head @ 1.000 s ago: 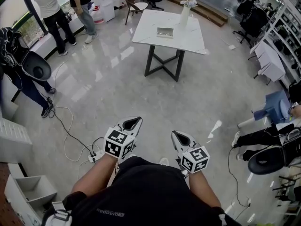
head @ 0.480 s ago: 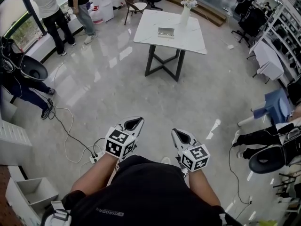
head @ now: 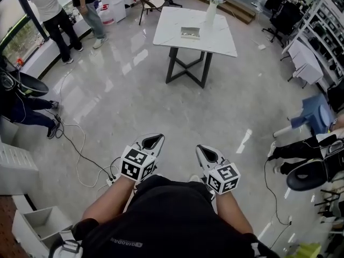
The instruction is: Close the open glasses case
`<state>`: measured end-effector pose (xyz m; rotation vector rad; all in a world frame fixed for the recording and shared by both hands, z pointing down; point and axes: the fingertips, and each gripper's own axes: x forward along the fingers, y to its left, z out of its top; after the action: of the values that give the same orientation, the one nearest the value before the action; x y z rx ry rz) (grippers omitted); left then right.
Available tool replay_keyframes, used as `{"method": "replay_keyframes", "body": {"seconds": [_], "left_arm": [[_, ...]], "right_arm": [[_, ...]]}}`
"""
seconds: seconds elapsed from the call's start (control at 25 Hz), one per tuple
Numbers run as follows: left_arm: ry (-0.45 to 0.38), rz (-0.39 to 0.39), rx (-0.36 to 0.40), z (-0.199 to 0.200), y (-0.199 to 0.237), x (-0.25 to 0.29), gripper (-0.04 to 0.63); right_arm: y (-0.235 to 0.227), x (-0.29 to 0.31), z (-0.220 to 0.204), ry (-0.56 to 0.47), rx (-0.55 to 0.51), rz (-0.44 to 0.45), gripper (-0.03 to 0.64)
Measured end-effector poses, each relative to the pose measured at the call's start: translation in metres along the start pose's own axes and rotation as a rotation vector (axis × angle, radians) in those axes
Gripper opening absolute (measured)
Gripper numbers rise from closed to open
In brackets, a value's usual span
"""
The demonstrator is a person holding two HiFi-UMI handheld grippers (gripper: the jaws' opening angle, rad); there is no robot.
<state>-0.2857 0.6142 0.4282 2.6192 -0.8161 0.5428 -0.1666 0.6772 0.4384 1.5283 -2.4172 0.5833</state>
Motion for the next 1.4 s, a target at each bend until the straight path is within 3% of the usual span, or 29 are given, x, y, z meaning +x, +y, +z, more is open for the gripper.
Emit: {"method": "replay_keyframes", "body": {"seconds": [0.32,0.72,1.04,1.4], "left_arm": [[0.032,-0.018,-0.012,-0.02,0.021,-0.009,0.005],[0.024,-0.039,-0.045,-0.007,0.043,0.014,0.005],[0.063,-0.018,-0.02,0.017,0.075,0.072,0.005],[0.02,0.022,0.002,0.109,0.113,0.166,0.005]], "right_arm": [[0.019,0.016,-0.01,0.023,0.035,-0.018,0.002],[0.002,0.048,0.006,0.021,0.037,-0.014,0.002],[-0.059,0.098,0.041,-0.002,0.06,0.01,0.002],[-0.163,0.148,0.108,-0.019,0.032,0.041,0.002]]}}
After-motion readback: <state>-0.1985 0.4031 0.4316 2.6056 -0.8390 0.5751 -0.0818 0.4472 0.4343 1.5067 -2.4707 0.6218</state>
